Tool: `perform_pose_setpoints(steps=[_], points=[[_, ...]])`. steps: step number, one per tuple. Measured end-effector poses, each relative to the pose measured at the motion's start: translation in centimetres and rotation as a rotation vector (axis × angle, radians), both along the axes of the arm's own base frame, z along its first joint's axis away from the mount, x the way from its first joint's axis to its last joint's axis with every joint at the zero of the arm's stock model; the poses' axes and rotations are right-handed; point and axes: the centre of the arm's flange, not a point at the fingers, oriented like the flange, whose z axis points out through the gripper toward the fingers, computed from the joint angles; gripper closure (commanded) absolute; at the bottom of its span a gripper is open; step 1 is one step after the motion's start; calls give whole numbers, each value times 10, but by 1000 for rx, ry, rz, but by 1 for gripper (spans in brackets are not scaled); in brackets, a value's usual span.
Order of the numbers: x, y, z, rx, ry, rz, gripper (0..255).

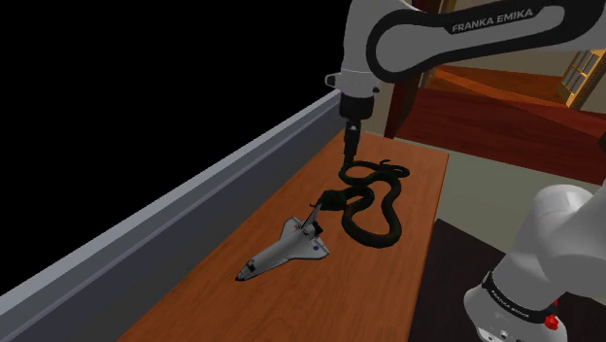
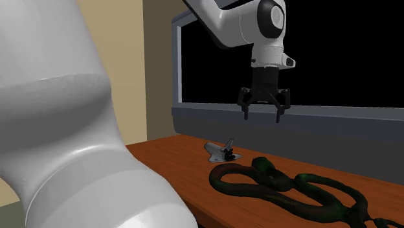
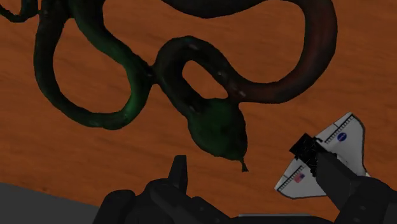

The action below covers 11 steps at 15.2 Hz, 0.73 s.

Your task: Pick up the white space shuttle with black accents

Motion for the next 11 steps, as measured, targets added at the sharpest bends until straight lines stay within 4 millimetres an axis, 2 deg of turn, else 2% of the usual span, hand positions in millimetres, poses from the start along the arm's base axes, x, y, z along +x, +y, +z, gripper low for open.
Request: perform_pose_setpoints(steps=[6,9,11], points=[[20,80,-30,-46,-3,276,0],[25,116,-46,-69,-5,413,0],[22,147,-58,-85,-6,506,0]])
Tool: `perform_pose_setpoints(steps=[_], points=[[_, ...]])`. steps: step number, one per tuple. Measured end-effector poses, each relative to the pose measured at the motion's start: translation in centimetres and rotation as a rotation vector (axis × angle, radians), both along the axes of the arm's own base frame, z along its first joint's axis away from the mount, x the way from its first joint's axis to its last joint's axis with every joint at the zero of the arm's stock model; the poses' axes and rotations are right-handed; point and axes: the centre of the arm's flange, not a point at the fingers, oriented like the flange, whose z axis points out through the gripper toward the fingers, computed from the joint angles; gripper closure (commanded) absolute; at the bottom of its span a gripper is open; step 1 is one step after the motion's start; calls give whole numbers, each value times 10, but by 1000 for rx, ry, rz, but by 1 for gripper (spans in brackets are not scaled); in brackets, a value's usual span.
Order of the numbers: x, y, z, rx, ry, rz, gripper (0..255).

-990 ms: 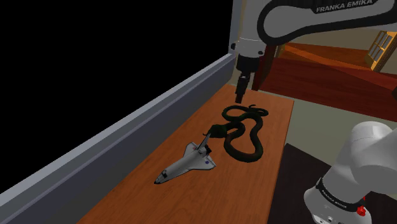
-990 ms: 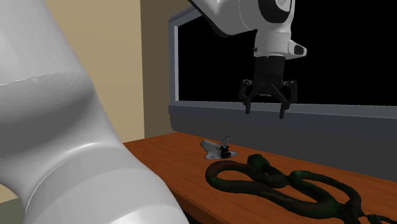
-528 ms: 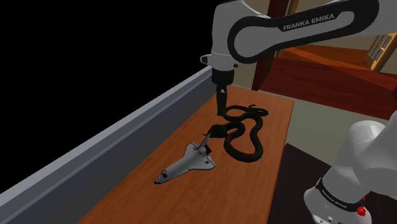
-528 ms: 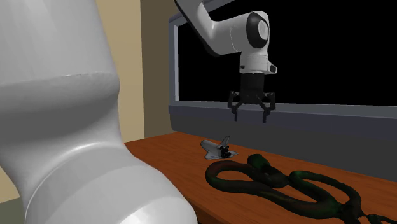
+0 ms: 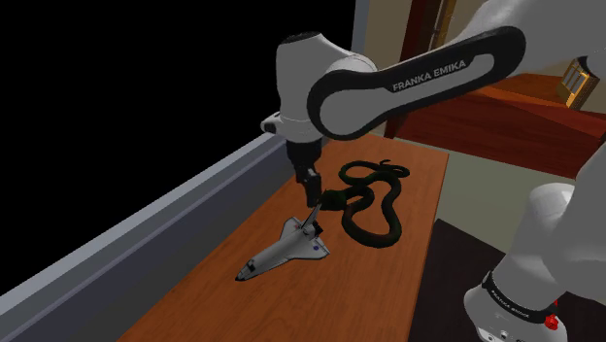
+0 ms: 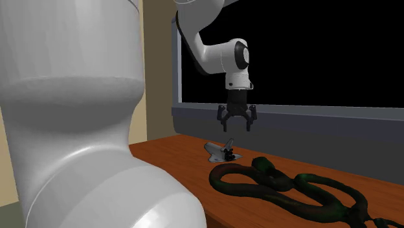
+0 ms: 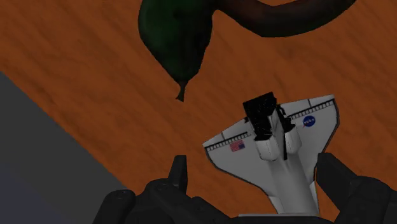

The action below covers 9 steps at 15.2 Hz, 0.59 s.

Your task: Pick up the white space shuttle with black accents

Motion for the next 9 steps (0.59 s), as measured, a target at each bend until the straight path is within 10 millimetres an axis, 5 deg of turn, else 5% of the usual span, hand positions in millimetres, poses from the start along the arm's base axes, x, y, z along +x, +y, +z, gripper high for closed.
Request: perform_pose_setpoints(steps=[7,9], points=[[-22,88,-38,-53,-4,316,0],[-26,95,-48,-58,-5,349,0]])
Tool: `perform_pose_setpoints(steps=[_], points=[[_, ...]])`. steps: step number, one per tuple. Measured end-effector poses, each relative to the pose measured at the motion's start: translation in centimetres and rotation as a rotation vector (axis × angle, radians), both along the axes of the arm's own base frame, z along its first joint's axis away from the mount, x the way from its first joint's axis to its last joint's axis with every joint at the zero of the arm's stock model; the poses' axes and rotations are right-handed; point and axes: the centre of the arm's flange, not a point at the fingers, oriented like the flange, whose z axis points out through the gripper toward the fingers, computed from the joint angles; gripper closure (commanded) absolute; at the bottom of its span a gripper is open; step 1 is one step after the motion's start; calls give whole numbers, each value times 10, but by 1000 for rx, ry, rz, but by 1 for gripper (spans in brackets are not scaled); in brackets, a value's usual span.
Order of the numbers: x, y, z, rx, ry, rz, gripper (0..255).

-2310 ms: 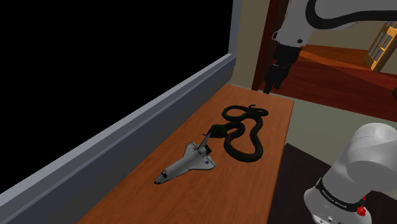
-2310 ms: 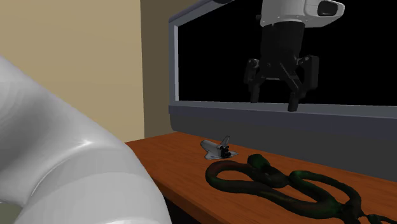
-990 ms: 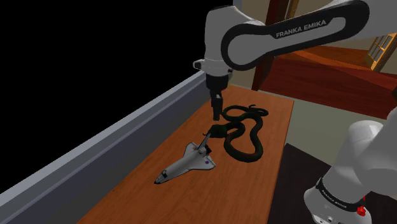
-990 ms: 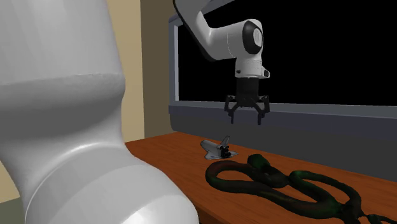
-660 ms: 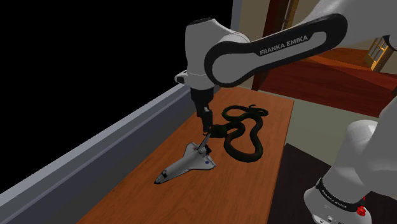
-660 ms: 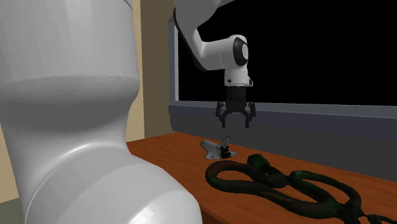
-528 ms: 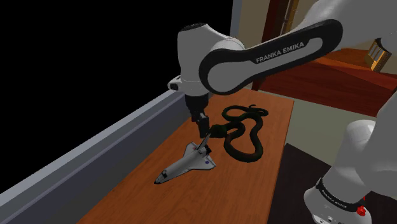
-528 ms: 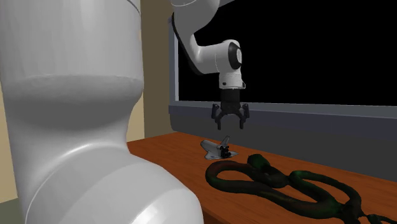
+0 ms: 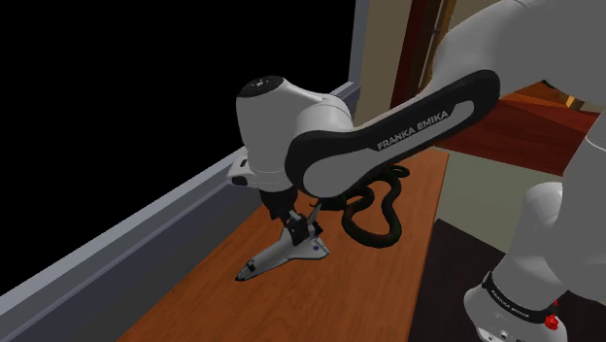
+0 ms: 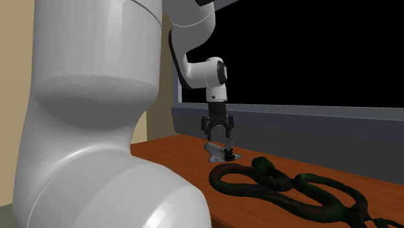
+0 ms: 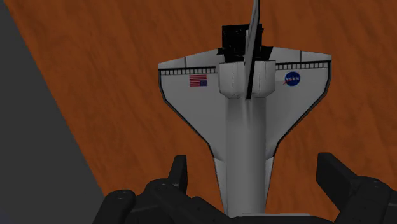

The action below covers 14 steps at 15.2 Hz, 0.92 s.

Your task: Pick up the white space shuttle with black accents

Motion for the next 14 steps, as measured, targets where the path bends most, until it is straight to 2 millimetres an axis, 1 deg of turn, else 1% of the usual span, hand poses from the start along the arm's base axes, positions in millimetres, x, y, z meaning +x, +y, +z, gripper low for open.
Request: perform_pose_setpoints(steps=[4,6,7,14], points=[[-1,4,-22,-2,0,10,0],[-1,2,-32,-2,0,11,0],[-1,3,-34,-2,0,11,255],[-2,3,-35,-1,-1,11,255]])
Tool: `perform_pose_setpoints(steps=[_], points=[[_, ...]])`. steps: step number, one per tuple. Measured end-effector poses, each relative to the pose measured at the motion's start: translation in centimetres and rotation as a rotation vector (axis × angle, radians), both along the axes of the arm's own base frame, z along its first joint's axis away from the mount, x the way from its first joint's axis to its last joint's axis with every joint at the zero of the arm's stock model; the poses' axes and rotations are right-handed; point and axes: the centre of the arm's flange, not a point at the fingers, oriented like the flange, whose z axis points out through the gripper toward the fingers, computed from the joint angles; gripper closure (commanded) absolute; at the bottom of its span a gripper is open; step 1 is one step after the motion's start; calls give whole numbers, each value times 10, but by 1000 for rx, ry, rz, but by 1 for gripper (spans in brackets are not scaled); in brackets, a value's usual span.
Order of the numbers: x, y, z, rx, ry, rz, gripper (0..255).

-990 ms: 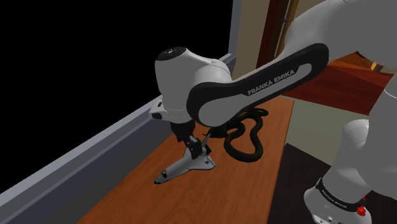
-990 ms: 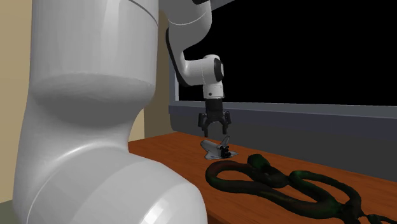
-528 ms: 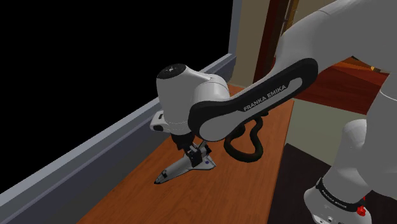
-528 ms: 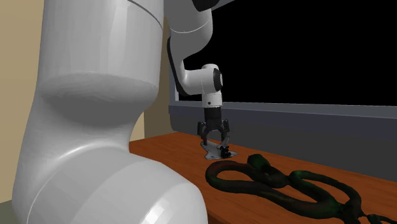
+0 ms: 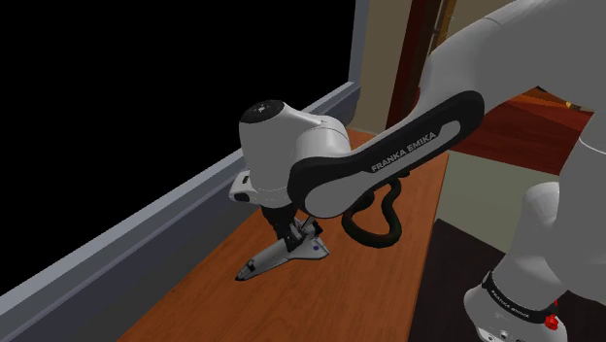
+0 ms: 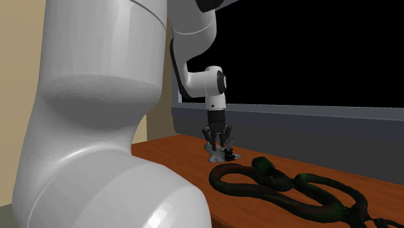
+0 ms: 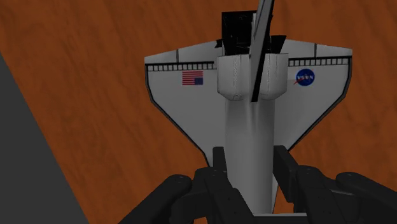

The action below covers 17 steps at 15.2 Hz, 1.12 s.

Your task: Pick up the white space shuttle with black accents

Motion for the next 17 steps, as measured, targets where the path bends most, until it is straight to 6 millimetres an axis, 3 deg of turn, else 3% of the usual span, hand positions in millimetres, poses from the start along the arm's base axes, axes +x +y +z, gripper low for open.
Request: perform_pose_setpoints(steps=[5,17], points=[[1,0,5,-1,1,0,255],[0,1,68,0,1,0,255]])
